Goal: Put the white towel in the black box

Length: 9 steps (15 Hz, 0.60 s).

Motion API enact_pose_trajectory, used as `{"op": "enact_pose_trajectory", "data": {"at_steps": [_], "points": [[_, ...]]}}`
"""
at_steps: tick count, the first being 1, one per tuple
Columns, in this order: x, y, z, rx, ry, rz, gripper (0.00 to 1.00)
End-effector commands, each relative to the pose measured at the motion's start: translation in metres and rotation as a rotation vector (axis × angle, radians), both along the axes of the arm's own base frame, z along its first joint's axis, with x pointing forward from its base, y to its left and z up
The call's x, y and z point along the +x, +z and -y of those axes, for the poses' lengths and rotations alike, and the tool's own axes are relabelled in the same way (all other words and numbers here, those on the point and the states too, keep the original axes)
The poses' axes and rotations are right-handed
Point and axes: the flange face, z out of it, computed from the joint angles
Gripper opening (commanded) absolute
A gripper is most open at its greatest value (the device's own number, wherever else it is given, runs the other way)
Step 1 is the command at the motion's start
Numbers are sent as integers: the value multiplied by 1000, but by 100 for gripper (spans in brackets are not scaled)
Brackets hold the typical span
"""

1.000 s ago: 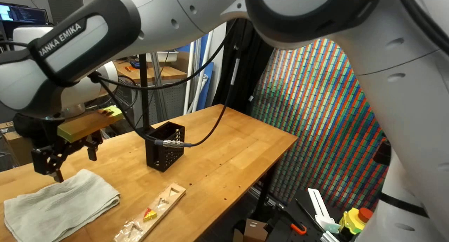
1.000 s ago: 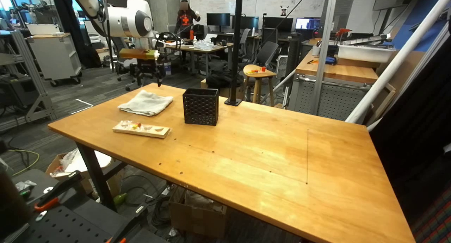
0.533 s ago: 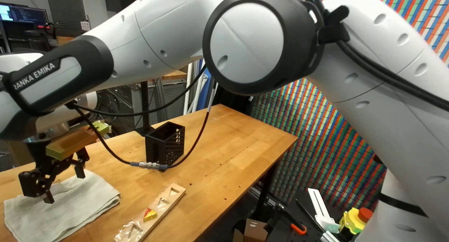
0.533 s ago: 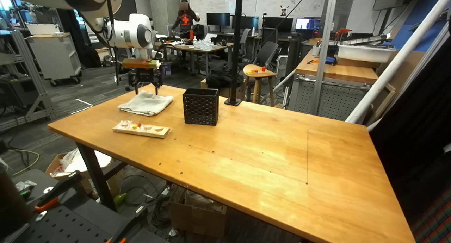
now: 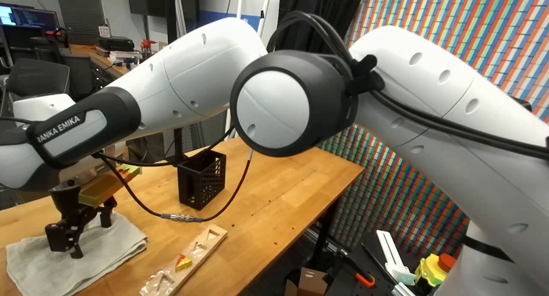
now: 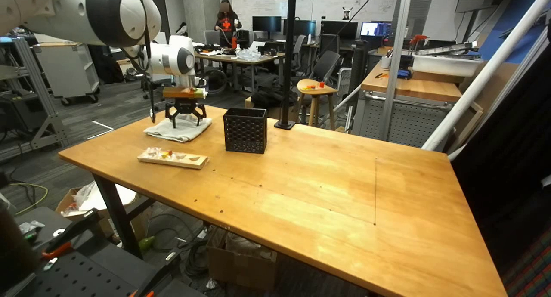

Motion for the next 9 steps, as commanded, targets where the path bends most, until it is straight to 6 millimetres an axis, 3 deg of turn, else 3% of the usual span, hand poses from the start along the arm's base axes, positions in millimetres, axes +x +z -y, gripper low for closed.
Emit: {"op": "enact_pose_trajectory", "data": {"at_steps": [1,2,9], "points": [[12,-12,8,12,16,-16,100],[13,-13,10,17,8,-22,83],[19,4,19,13,-16,-29,29]]}}
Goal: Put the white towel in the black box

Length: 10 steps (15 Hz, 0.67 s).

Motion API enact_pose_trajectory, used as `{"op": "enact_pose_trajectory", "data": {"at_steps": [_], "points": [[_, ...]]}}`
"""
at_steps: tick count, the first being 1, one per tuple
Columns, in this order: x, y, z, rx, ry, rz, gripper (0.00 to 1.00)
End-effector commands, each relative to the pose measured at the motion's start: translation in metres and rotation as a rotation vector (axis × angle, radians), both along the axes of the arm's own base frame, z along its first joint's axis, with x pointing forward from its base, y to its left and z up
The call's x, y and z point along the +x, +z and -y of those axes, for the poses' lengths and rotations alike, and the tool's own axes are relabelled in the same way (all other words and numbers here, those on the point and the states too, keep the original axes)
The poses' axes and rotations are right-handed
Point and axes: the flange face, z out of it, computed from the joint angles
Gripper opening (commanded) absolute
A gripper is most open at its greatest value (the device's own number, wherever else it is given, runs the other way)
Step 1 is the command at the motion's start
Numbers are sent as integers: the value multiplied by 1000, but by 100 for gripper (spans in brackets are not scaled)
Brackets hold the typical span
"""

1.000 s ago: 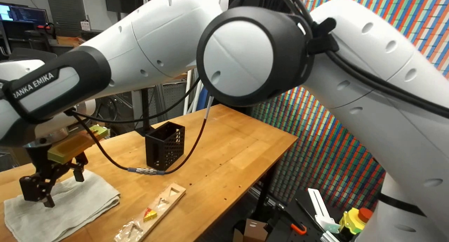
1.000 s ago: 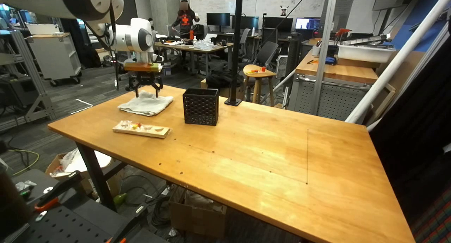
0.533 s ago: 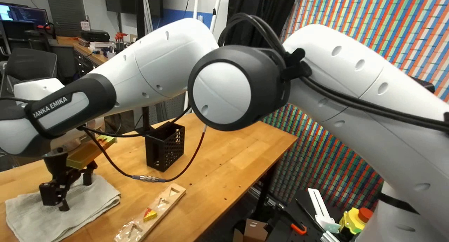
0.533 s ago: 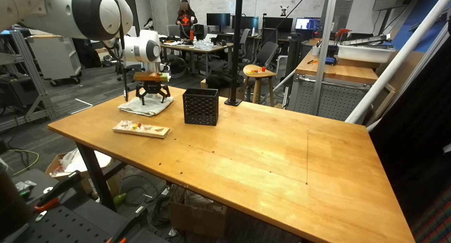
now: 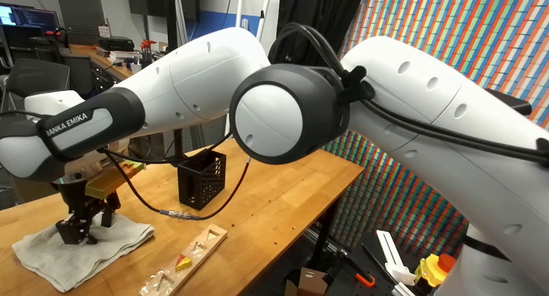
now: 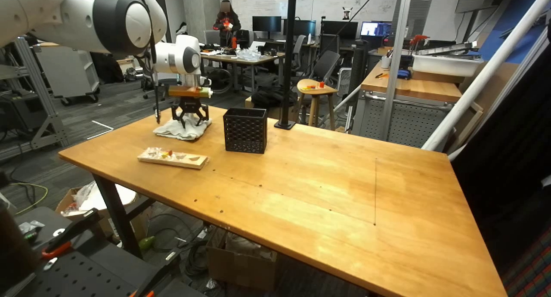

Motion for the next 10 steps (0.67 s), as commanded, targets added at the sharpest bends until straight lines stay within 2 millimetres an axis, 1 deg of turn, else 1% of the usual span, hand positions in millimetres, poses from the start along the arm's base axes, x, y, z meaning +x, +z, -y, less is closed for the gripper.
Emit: {"op": "enact_pose_trajectory", "data": {"at_steps": [1,2,3,5,6,8,10], "points": [[6,3,6,7,-7,-11,20],[7,7,7,5,-10,-12,14],[7,10,9,2,-15,-12,10],[9,22,10,-4,-29,-7,9],[10,29,12,-7,-39,-5,13],[10,48,16,-11,-67,-8,13],[12,66,24,-28,-98,-14,13]]}}
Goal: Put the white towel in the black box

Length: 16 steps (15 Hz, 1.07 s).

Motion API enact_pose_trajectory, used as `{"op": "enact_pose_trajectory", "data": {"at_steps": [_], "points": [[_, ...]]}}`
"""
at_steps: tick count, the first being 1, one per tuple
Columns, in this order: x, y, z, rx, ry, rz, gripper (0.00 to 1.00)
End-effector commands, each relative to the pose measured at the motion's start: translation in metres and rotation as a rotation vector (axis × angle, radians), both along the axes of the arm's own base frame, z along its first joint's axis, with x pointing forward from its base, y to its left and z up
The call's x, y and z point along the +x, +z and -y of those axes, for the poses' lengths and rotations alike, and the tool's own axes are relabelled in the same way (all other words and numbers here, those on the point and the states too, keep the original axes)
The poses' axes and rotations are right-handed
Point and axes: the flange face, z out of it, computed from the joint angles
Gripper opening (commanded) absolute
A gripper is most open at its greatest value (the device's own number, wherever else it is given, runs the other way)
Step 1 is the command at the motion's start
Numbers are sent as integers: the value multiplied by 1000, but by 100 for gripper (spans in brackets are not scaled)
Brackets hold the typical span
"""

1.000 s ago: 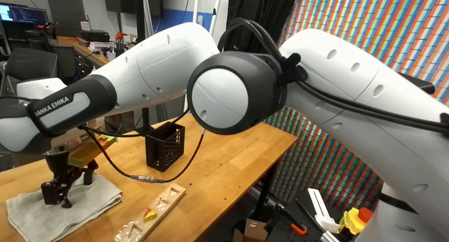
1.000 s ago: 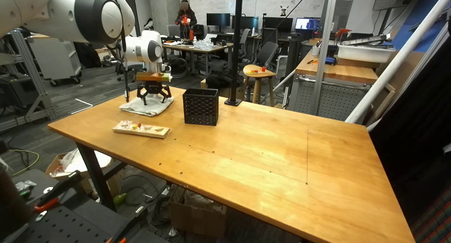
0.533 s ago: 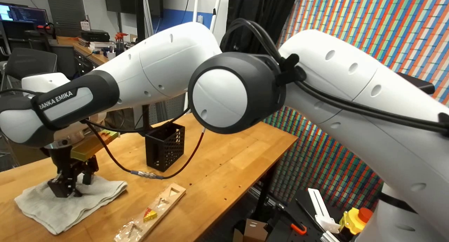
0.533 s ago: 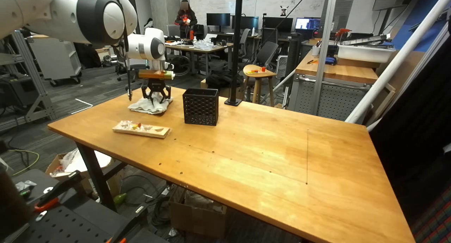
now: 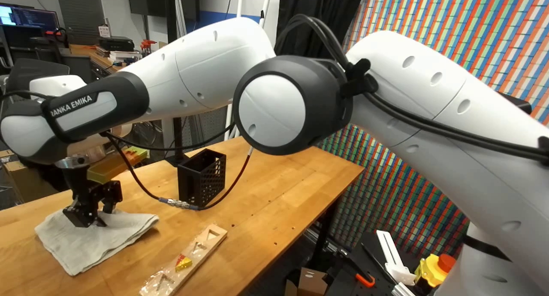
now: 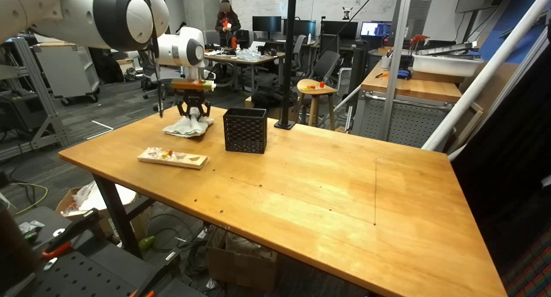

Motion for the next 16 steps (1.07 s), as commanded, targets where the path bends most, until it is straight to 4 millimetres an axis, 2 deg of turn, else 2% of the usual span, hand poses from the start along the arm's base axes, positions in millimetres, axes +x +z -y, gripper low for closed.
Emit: {"op": "enact_pose_trajectory", "data": {"at_steps": [1,5,8,13,16], "points": [[2,50,13,-24,-63,-13,13],[4,98,32,-31,-127,-2,13],[7,137,53,-32,-169,37,13],[8,197,110,-48,-216,95,13],[-1,219,150,-62,-250,107,13]]}}
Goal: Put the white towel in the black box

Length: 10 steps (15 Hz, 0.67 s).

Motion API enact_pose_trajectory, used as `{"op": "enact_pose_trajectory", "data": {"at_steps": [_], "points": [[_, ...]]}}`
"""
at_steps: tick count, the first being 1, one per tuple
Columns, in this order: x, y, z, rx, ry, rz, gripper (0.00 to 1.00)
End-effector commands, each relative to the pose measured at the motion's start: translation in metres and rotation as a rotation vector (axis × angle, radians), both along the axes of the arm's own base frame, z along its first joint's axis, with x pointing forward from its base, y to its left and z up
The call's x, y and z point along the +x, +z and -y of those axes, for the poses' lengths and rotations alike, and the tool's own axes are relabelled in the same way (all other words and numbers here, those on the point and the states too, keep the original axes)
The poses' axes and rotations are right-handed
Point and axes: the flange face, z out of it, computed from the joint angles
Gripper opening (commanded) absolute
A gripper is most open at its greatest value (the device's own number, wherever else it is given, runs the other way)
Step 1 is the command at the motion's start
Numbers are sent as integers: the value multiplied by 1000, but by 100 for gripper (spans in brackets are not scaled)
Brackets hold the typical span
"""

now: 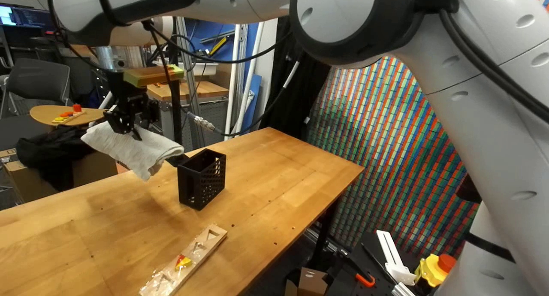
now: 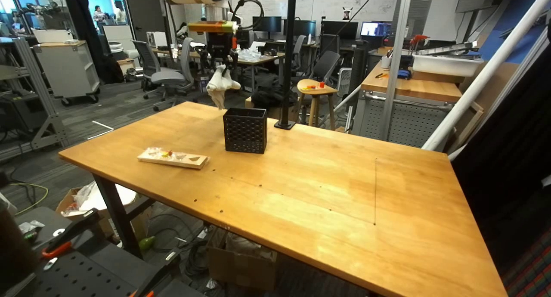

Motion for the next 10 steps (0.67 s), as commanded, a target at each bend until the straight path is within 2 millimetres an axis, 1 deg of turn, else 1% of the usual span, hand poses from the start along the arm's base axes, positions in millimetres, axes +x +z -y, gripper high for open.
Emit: {"op": "enact_pose_trajectory", "data": {"at_steps": [1,3,5,7,10], "points": [[-25,31,46,-24,-32,-1,13],[-35,36,75,-28,-47,-9,13],[-44,36,101,-43,-38,-21,13],[-49,33,125,-48,-25,-29,13],[-53,24,153,-41,3,-29,13]]}}
